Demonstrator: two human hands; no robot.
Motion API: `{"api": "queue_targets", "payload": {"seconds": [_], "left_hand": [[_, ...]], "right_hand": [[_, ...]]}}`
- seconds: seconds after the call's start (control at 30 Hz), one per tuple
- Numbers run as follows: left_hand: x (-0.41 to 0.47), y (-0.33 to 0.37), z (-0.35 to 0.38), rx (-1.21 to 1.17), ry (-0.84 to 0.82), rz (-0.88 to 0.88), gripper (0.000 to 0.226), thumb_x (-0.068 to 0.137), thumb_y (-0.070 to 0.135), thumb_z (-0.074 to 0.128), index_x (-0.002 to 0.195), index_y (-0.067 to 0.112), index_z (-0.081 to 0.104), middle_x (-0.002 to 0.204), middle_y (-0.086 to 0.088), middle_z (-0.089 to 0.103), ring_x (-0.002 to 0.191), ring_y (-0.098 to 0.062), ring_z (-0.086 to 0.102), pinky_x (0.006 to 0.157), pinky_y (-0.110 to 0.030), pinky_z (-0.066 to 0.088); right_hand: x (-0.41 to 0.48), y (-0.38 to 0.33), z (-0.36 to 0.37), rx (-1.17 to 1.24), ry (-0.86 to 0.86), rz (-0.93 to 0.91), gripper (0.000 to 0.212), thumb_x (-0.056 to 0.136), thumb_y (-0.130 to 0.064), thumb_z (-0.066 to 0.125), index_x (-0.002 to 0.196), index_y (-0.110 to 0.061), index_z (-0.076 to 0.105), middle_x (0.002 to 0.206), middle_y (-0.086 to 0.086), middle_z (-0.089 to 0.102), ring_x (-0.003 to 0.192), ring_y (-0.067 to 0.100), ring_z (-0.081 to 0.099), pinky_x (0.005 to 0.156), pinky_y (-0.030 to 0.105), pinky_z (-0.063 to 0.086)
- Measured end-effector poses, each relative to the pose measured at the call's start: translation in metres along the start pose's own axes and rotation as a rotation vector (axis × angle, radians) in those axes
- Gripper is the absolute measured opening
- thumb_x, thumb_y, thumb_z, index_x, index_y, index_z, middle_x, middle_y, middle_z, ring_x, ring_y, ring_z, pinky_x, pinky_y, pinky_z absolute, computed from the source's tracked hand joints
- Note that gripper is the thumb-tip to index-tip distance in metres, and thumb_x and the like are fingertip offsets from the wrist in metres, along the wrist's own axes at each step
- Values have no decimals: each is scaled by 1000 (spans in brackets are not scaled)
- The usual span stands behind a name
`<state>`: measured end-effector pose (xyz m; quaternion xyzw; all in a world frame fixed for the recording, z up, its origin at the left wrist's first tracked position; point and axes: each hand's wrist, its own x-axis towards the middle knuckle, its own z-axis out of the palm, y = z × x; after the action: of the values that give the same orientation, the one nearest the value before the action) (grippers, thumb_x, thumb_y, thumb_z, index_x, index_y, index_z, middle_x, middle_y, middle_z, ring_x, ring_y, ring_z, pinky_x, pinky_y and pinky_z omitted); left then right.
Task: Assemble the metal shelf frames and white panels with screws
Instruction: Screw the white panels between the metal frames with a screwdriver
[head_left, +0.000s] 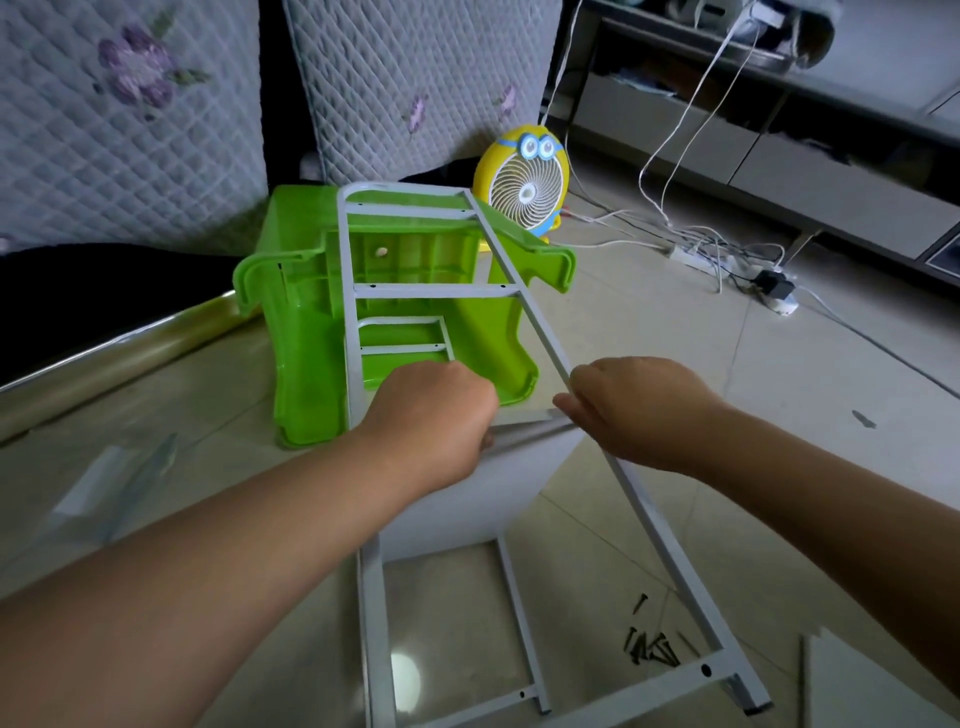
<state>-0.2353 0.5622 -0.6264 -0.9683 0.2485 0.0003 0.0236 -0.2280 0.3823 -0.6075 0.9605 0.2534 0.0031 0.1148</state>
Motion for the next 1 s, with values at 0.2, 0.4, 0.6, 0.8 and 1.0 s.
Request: {"api": "queue_targets", "payload": {"seconds": [0.2,0.4,0.6,0.8,1.0], "left_hand": [[-4,2,1,39,11,-6,17,94,23,49,94,13,63,93,-8,61,91,-28,59,61,-27,32],[-6,4,2,84,6,3,12,92,16,51,92,13,63,89,-7,60,89,-28,59,60,-29,31],[-4,2,3,84,-3,13,16,94,20,48,94,13,63,93,-6,61,87,-28,58,52,-26,27],[-4,-1,2,48,8,23,22,95,27,45,92,12,62,96,-8,62,92,-29,58,61,-27,32],[-3,0,-1,21,7,25,24,95,29,46,74,18,44,93,-8,60,92,-30,57,61,-30,33]], "right_hand": [[-6,15,-3,94,118,-287,18,82,-17,49,81,-7,64,73,8,62,58,29,60,43,35,48],[1,9,-1,-106,98,-342,29,83,-23,35,72,-9,57,66,7,57,53,25,57,39,27,39],[6,-7,2,-73,-82,-50,28,99,-28,28,93,-14,51,99,8,59,94,29,57,74,33,45],[-6,7,-6,194,81,-195,18,88,-22,49,94,-8,59,88,6,60,77,25,59,63,26,39],[-4,11,-1,171,14,-265,12,77,-11,53,80,-2,60,74,13,60,58,31,58,48,37,48]]}}
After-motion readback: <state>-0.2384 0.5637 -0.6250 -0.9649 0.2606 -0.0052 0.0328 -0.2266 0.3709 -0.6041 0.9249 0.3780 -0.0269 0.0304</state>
